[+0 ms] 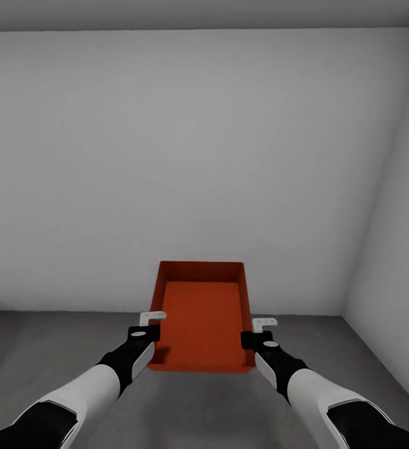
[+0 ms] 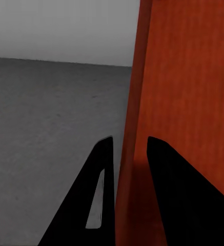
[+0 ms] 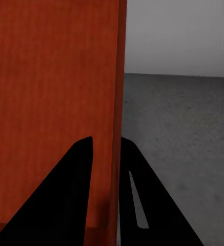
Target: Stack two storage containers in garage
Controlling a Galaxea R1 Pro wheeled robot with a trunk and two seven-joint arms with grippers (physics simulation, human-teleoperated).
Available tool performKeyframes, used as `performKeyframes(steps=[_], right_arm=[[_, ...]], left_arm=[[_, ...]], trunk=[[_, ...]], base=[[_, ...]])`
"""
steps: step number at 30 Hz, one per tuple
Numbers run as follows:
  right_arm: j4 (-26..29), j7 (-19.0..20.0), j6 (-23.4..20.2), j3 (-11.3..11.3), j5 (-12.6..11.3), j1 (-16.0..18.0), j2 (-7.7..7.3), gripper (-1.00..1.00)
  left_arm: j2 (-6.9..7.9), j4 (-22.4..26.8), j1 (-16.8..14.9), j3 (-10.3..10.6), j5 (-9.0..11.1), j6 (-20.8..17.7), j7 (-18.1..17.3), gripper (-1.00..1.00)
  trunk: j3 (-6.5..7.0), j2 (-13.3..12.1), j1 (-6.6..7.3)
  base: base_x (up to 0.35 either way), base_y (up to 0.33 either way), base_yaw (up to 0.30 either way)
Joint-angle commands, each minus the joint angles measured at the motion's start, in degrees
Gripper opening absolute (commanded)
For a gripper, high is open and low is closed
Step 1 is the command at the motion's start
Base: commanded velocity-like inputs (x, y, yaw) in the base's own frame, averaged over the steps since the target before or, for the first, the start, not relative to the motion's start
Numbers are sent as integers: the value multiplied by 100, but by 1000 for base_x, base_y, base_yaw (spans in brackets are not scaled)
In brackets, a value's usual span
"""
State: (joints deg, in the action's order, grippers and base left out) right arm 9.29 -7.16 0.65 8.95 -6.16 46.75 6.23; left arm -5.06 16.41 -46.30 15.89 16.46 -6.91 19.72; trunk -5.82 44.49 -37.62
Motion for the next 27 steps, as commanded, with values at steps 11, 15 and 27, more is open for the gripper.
performKeyframes(steps=[11, 15, 27], right_arm=[[-16, -31, -1, 37, -114, 1, 3, -100], [-15, -29, -3, 37, -114, 1, 8, -100], [-16, -22, 12, 37, -114, 1, 10, -100]], left_arm=[[5, 64, -10, -139, -108, 93, 72, -100], [5, 67, -8, -139, -108, 93, 68, -100], [5, 73, -10, -139, -108, 93, 69, -100]], trunk=[[-10, 8, -2], [-10, 8, -2], [-10, 8, -2]], base=[[22, 19, -268], [0, 0, -88], [0, 0, -5]])
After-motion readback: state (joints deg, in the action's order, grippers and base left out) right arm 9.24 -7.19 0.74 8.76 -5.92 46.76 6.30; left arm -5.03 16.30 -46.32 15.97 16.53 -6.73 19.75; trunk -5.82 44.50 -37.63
